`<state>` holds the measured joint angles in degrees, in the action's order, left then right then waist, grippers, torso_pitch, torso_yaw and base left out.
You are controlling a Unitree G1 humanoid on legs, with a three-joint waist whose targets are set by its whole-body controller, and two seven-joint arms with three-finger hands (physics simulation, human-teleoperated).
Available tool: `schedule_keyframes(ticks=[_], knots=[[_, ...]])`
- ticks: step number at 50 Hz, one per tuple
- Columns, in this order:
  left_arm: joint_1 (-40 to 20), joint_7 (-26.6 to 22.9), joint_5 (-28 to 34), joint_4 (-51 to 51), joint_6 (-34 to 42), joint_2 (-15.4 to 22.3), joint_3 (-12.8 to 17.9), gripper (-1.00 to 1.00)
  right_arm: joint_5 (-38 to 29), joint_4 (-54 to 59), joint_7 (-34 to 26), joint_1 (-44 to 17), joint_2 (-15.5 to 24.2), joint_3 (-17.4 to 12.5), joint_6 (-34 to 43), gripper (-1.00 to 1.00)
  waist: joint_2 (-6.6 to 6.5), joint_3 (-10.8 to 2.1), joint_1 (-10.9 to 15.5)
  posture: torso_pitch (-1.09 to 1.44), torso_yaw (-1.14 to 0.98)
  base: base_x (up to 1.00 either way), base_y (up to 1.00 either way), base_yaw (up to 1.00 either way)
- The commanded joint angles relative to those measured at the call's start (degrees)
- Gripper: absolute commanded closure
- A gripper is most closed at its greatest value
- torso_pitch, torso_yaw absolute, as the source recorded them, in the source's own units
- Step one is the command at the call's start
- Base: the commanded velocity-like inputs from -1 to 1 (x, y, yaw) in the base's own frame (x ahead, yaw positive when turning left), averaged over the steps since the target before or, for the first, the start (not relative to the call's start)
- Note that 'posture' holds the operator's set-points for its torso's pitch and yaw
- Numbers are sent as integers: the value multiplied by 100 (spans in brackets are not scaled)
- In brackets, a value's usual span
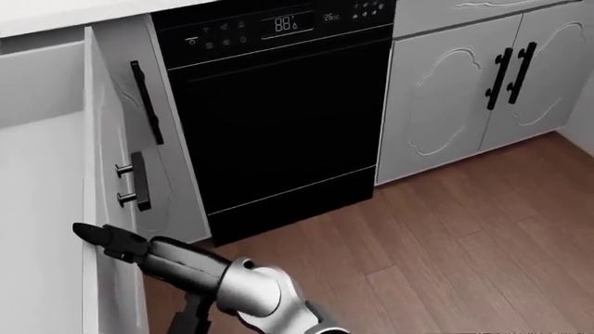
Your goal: Close the right drawer.
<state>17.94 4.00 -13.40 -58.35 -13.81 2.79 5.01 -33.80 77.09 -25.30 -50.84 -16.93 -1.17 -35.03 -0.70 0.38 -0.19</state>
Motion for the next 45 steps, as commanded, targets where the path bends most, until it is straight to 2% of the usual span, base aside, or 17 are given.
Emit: schedule_keyframes(ticks=[1, 28, 36, 41, 42, 45], knots=[[-35, 19, -8, -165, -99, 35, 18, -100, -418, 151, -704, -52, -269, 303, -240, -100, -28, -43, 75, 0, 0, 0, 0, 0], [-56, -54, -85, -165, -41, -30, 80, -100, -892, 183, -1081, 318, -498, 483, -276, -100, -120, -73, 40, 0, 0, 0, 0, 0], [-52, -114, -69, -165, -36, -91, 87, -100, -872, 178, -1068, 275, -479, 422, -284, -100, -146, -86, 23, 0, 0, 0, 0, 0], [-56, -80, -53, -165, -43, -69, 87, -100, -310, 119, -825, -346, -86, 45, -214, -100, -155, -54, 4, 0, 0, 0, 0, 0], [-54, -61, -40, -165, -52, -52, 75, -100, -28, 81, -824, -631, 94, -138, -141, -100, -148, -35, 11, 0, 0, 0, 0, 0], [-38, -18, -18, -165, -76, -3, 40, -100, 435, 22, -742, -1090, 487, -292, -128, -100, -106, 27, 54, 0, 0, 0, 0, 0]])
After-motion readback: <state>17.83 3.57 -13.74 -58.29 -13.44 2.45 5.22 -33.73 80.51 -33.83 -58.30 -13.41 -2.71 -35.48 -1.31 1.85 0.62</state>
